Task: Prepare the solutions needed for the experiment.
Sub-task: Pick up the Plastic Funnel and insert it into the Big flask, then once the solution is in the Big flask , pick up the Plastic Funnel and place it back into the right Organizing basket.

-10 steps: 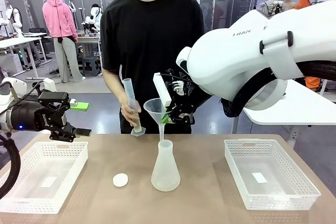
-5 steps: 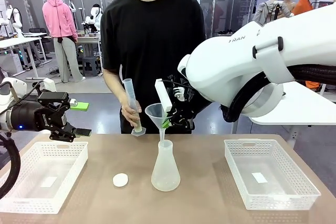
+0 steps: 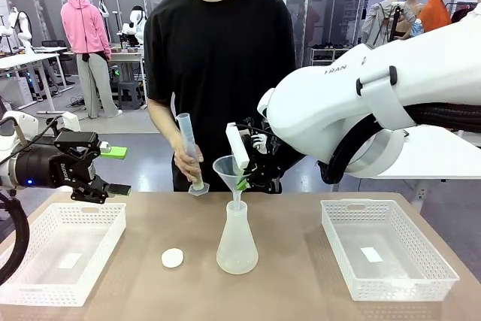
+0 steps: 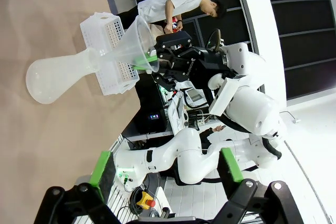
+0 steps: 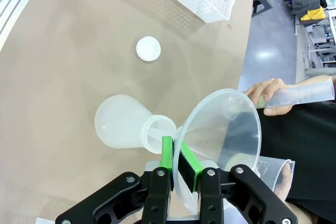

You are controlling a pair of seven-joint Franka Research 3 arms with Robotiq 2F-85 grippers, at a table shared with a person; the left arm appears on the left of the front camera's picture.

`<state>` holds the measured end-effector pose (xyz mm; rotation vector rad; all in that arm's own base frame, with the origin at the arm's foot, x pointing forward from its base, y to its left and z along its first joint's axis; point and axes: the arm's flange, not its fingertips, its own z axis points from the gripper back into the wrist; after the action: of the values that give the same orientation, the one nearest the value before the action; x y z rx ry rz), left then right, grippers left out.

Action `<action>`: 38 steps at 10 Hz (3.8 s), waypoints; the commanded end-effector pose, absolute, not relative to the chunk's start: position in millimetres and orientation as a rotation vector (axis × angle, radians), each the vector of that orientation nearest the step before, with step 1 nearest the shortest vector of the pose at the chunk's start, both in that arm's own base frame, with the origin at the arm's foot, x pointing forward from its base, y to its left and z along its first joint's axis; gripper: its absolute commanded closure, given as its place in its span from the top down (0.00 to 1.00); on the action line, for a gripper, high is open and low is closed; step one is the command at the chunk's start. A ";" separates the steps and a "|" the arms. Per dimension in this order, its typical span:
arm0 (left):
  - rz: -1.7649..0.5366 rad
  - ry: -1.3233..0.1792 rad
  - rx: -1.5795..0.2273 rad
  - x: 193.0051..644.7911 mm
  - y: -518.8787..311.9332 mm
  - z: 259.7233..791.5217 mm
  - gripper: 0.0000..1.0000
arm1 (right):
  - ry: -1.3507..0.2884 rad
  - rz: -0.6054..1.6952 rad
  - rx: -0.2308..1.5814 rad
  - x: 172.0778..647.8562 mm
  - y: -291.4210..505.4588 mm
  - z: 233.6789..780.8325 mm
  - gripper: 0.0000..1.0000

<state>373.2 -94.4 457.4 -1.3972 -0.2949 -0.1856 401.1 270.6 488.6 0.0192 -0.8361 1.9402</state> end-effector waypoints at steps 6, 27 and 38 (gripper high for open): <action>-0.190 -0.294 -1.413 373.2 -94.6 458.5 1.00 | -0.878 1.937 0.021 403.9 264.6 474.8 0.18; -0.190 -0.294 -1.413 373.2 -94.6 458.5 1.00 | -0.885 1.862 -0.049 379.0 264.9 508.2 0.38; -0.190 -0.294 -1.413 373.2 -94.6 458.5 1.00 | -0.861 0.807 0.212 317.1 123.2 524.1 0.38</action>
<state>373.2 -94.4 457.3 -1.3965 -0.2949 -0.1855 344.0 125.7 535.9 0.1453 -0.8065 1.0239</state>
